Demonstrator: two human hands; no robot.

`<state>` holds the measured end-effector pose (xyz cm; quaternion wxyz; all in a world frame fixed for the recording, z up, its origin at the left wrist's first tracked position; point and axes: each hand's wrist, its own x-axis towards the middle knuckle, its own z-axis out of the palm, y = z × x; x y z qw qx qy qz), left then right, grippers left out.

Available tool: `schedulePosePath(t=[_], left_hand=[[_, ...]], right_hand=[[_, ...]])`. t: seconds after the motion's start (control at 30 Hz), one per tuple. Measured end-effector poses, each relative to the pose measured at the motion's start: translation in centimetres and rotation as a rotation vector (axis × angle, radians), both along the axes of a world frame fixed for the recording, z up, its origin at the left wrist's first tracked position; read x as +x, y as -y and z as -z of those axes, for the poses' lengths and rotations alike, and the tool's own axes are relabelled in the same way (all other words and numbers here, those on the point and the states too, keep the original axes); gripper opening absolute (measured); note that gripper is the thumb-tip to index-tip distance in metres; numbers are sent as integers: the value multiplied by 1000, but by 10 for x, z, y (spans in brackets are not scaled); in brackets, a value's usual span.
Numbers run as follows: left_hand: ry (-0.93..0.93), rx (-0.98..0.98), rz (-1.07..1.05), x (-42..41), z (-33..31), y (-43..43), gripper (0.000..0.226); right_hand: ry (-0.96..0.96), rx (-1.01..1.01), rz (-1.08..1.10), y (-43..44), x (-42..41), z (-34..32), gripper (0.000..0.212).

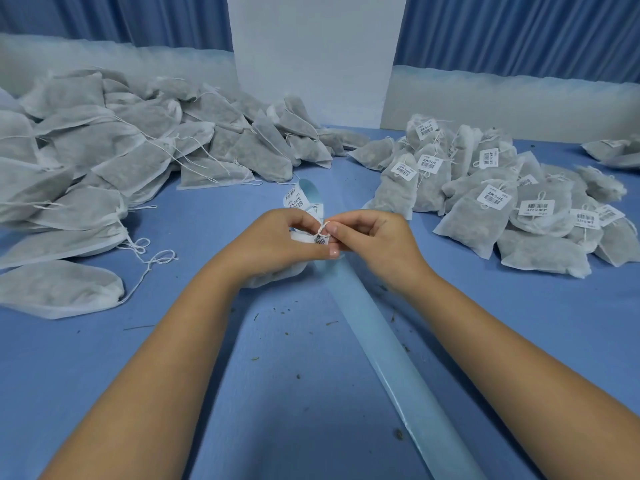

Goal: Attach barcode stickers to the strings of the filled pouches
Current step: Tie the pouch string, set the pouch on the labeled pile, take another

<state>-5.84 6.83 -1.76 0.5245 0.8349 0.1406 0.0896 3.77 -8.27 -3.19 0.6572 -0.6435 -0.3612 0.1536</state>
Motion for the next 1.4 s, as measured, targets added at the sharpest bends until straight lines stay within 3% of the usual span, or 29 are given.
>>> schedulePosePath(t=[0.37,0.87,1.13,1.27,1.4], left_hand=[[-69,20,9,-3,-4,-1,19],[60,330,111,5,5,18,22],[75,381,145,8,4,21,22],[73,351,99,8,8,19,10],[87,295,12,3,6,5,33]], right_hand=[[-55,49,44,-2,-1,0,13],[-238,50,121,-1,1,-4,8],[-212,54,157,0,3,-8,8],[-164,85,160,2,3,-9,9],[-71,103,216,4,5,-11,9]])
